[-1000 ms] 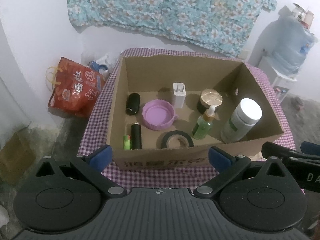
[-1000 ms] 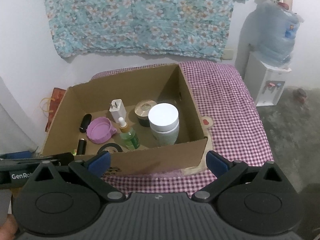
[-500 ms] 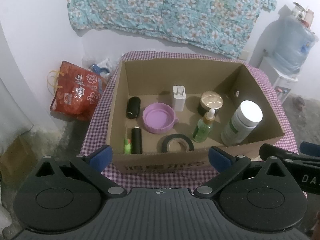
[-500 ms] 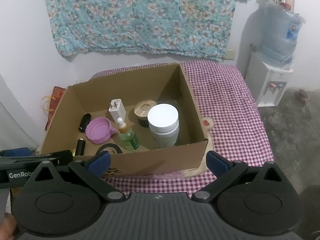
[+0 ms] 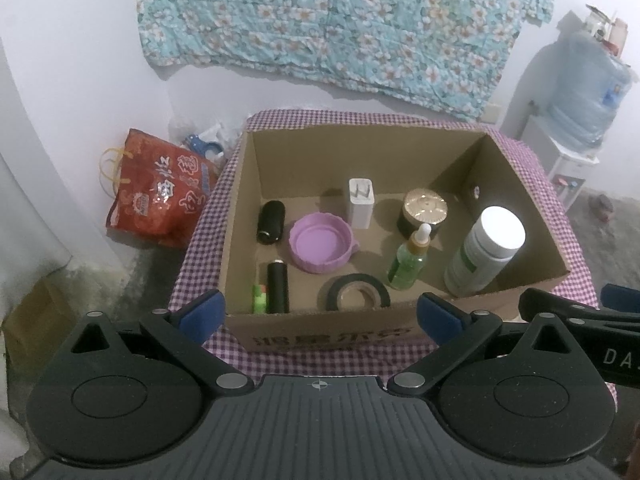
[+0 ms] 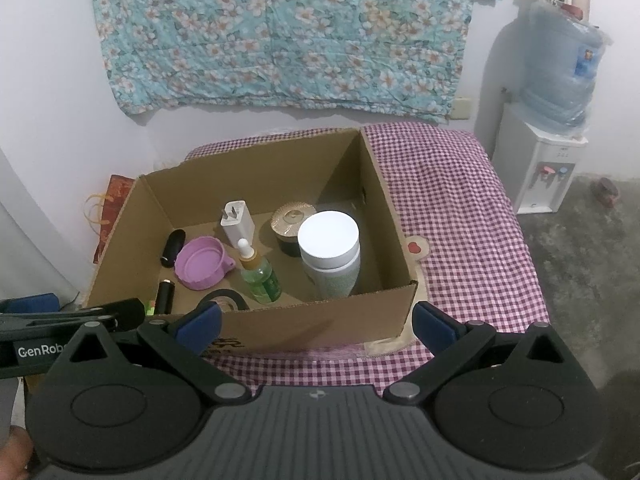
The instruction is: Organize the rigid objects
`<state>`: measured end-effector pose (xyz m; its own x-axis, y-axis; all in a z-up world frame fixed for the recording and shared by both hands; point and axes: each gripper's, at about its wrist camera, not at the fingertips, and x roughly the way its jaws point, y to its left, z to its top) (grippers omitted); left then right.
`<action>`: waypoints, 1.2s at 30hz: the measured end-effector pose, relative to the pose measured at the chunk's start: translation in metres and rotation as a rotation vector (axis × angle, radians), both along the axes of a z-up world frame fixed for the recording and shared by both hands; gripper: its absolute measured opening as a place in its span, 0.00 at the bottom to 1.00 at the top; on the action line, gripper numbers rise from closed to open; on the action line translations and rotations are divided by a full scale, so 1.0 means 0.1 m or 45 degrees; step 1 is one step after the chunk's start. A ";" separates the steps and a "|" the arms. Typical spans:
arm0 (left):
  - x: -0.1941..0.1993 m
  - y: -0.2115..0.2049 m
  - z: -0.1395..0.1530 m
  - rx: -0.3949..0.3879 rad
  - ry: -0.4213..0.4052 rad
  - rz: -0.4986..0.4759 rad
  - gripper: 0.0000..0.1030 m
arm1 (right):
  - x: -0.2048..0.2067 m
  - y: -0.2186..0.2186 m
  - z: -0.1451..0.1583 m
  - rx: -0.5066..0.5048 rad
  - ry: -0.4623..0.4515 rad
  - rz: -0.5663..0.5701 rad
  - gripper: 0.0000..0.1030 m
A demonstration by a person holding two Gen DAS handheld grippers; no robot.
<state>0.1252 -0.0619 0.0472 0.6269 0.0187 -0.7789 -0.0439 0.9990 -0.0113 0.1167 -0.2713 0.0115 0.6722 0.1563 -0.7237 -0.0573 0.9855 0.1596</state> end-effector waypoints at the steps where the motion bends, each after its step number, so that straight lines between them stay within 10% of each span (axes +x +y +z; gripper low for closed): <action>1: 0.00 0.00 0.00 -0.001 0.001 0.000 0.99 | 0.00 0.00 0.00 -0.001 0.000 -0.001 1.00; 36: -0.03 0.00 -0.01 0.011 0.018 0.009 0.99 | 0.00 0.02 -0.03 0.002 0.031 0.004 1.00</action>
